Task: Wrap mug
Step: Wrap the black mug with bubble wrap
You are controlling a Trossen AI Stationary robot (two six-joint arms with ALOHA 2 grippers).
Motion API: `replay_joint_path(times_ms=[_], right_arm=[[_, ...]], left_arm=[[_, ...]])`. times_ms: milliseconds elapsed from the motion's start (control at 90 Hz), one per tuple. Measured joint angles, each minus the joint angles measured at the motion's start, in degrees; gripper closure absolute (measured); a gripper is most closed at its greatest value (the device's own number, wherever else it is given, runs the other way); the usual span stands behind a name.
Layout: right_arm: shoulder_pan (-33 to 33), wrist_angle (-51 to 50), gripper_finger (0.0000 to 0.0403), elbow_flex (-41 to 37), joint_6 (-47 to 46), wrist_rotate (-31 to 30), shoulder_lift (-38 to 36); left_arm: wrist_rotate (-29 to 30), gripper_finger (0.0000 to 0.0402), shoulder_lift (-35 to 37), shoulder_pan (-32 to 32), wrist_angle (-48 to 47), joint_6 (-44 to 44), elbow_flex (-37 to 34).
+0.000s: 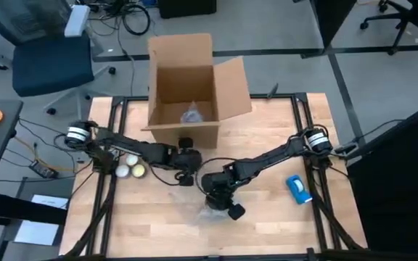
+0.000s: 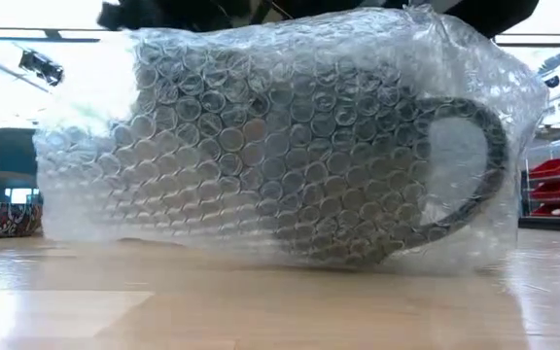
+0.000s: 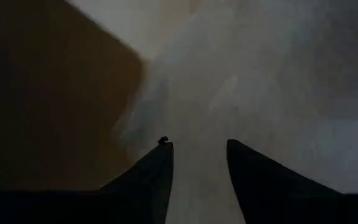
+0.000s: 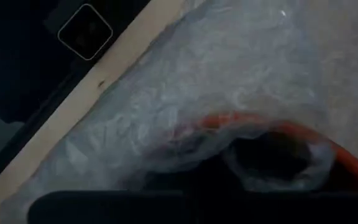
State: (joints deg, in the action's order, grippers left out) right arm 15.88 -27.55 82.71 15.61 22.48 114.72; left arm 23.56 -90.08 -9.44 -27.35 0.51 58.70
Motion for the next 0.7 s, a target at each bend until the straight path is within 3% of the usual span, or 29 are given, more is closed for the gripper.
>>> replay_joint_path(times_ms=[167,433,700], right_arm=[[0.0,-3.6,0.0403,3.0,-6.4,-1.3,0.4],[0.5,-15.2,0.0403,9.0,-10.7,-4.3,0.4],[1.1,-32.5,0.0403,21.2,-8.3,-9.0,0.3]], left_arm=[[5.6,0.027,5.1,-4.9,-4.3,7.0,0.0],[7.3,0.027,5.2,-11.9,-5.3,13.3,0.0],[9.8,0.027,5.2,-13.9,-6.5,15.0,0.0]])
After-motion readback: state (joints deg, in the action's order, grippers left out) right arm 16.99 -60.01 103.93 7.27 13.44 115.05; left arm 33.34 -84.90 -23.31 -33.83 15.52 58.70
